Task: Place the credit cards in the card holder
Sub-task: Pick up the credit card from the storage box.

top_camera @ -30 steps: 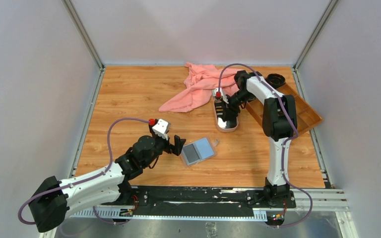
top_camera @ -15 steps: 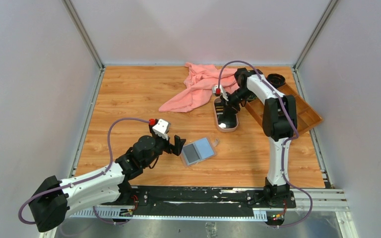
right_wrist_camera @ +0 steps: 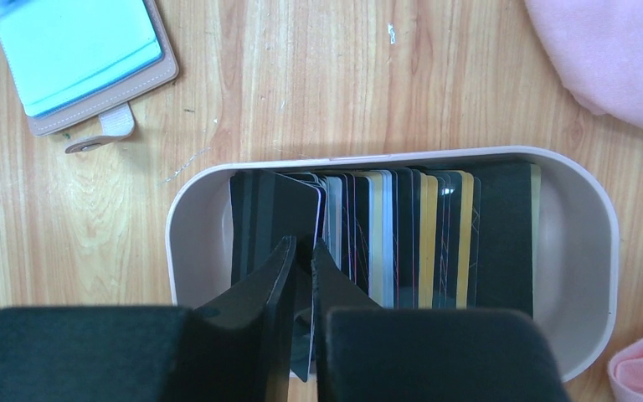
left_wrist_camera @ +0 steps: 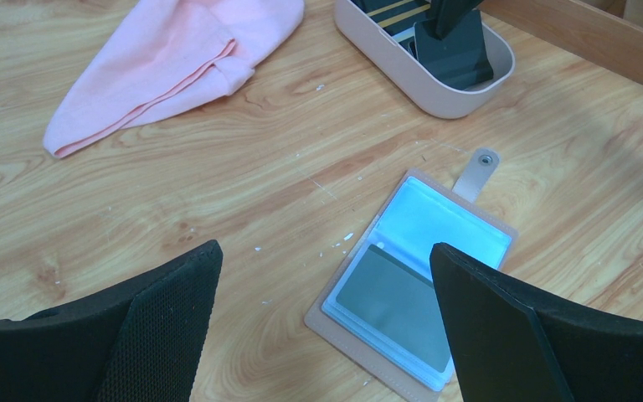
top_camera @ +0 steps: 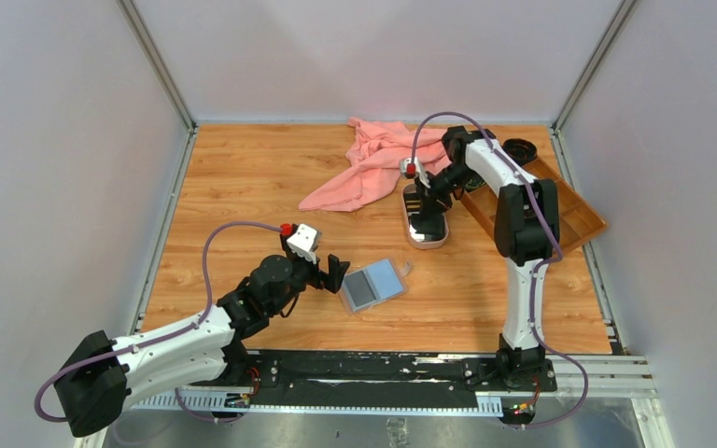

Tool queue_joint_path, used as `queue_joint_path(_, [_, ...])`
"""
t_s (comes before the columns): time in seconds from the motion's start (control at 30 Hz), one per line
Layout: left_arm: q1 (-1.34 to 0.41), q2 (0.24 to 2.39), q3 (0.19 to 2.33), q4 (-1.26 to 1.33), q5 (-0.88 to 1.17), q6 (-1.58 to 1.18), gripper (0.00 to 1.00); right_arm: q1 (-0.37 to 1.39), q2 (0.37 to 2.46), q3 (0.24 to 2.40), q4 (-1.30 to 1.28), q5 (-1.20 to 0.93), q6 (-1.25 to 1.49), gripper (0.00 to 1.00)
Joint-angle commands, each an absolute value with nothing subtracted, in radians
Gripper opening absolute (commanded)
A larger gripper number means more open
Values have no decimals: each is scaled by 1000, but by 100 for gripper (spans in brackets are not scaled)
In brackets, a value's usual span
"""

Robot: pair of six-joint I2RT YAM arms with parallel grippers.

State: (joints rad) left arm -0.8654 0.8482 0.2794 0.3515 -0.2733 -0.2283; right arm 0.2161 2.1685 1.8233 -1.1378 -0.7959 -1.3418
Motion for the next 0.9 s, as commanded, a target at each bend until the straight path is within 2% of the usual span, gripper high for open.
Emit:
queue_joint_path(0.0, [-859, 852, 290, 382, -290, -230, 100, 200, 2149, 1846, -1126, -806, -1352, 5])
queue_joint_path(0.87, [-858, 853, 290, 382, -288, -230, 100, 153, 2114, 1897, -1161, -854, -1315, 0])
